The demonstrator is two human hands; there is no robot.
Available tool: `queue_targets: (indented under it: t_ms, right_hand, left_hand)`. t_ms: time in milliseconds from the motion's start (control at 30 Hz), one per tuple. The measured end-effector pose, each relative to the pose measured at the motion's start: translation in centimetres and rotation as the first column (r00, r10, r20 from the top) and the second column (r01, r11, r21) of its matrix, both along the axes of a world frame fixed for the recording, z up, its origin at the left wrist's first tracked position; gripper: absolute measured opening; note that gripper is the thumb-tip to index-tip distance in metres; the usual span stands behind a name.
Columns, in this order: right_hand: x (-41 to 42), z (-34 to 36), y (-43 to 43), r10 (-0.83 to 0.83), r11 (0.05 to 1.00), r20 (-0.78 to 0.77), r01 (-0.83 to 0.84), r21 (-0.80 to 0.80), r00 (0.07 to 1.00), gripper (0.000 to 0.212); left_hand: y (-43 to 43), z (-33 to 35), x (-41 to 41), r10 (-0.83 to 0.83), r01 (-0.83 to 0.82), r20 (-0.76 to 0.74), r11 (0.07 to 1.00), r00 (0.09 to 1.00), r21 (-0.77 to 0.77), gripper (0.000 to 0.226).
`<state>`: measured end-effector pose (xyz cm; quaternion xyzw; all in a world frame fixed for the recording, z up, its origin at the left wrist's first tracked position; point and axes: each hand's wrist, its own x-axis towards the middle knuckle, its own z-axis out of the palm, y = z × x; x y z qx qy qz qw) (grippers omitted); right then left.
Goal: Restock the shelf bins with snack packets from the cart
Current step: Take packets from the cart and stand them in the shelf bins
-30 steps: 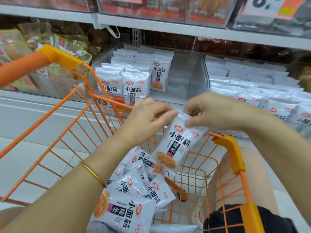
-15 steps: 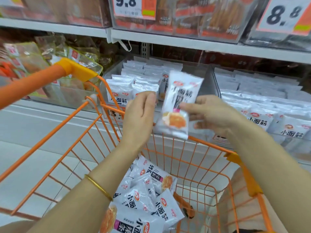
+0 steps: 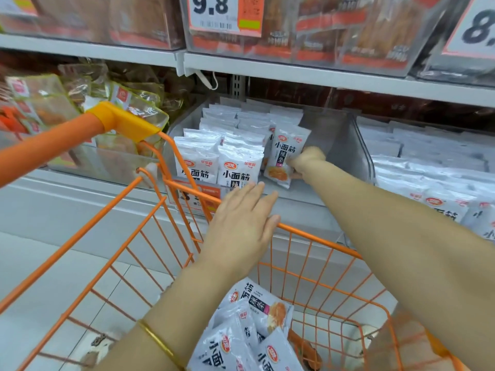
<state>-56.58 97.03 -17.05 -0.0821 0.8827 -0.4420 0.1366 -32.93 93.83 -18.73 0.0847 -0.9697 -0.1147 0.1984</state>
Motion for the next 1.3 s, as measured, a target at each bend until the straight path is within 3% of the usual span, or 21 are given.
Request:
queue_targets:
  t_ms: [167, 433, 533, 600, 700, 767, 800, 867, 933, 1033, 1133, 1233, 1300]
  right_hand:
    - [-0.6, -0.1, -1.5, 0.027, 0.985, -0.191, 0.007, 0.175, 0.981, 0.032]
    - [-0.6, 0.4, 0.1, 0.081, 0.98, -0.138, -0.054, 0.19, 0.987, 0.033]
    - [1.0, 1.9, 1.7, 0.073, 0.996, -0.135, -0.066, 0.055, 0.988, 0.014]
    - [3.3, 3.8, 3.4, 0.087, 0.995, -0.177, -0.095, -0.036, 0.98, 0.018]
    - [10.0, 6.8, 8.0, 0.286, 0.896, -0.173, -0.327, -0.3, 0.942, 0.01]
    - [14.6, 7.1, 10.8, 0.501, 0.814, -0.066, -0.495, -0.304, 0.863, 0.004]
    - [16.1, 6.1, 11.5, 0.61, 0.777, 0.042, -0.588, -0.225, 0.791, 0.003]
    - [18.1, 2.7, 11.4, 0.728, 0.636, 0.264, -0.767, 0.087, 0.633, 0.007]
    - [18.9, -1.3, 10.6, 0.717, 0.436, 0.428, -0.833, 0.34, 0.55, 0.014]
    - [19.4, -5.7, 10.8, 0.643, 0.274, 0.566, -0.845, 0.459, 0.516, 0.022]
    - [19.9, -8.2, 11.8, 0.496, 0.338, 0.721, -0.873, 0.352, 0.484, 0.022]
    - [20.1, -7.3, 11.6, 0.491, 0.425, 0.716, -0.853, 0.301, 0.497, 0.031]
    - [19.8, -4.7, 11.4, 0.559, 0.483, 0.659, -0.844, 0.233, 0.503, 0.021]
  left_hand:
    - [-0.1, -0.2, -0.2, 0.014, -0.015, -0.015, 1.0, 1.0, -0.022, 0.057]
    - [0.0, -0.1, 0.0, 0.027, -0.028, -0.012, 0.998, 1.0, -0.049, 0.055]
    - [0.1, 0.0, 0.2, 0.025, -0.026, -0.021, 0.998, 0.999, -0.064, 0.055]
    - [0.1, 0.3, 0.3, 0.017, -0.018, -0.018, 0.999, 1.0, -0.043, 0.059]
    - [0.0, 0.5, 0.3, -0.004, 0.004, -0.033, 1.0, 0.999, -0.003, 0.058]
    - [-0.1, 0.6, 0.3, -0.007, 0.007, -0.053, 1.0, 0.999, 0.006, 0.054]
    - [0.0, 0.6, 0.4, -0.006, 0.007, -0.06, 1.0, 0.998, 0.012, 0.054]
    - [0.1, 0.5, 0.5, -0.008, 0.01, -0.061, 1.0, 0.998, 0.021, 0.053]
    - [0.2, 0.4, 0.8, -0.016, 0.017, -0.067, 1.0, 0.998, 0.02, 0.051]
    - [0.3, 0.8, 1.2, -0.033, 0.036, -0.095, 0.999, 0.995, 0.027, 0.047]
    - [0.5, 1.3, 1.4, -0.04, 0.045, -0.178, 0.999, 0.983, 0.029, 0.041]
    - [0.7, 1.6, 1.6, -0.059, 0.063, -0.273, 0.998, 0.96, 0.008, 0.034]
    - [0.9, 1.8, 1.6, -0.08, 0.083, -0.319, 0.997, 0.944, -0.004, 0.03]
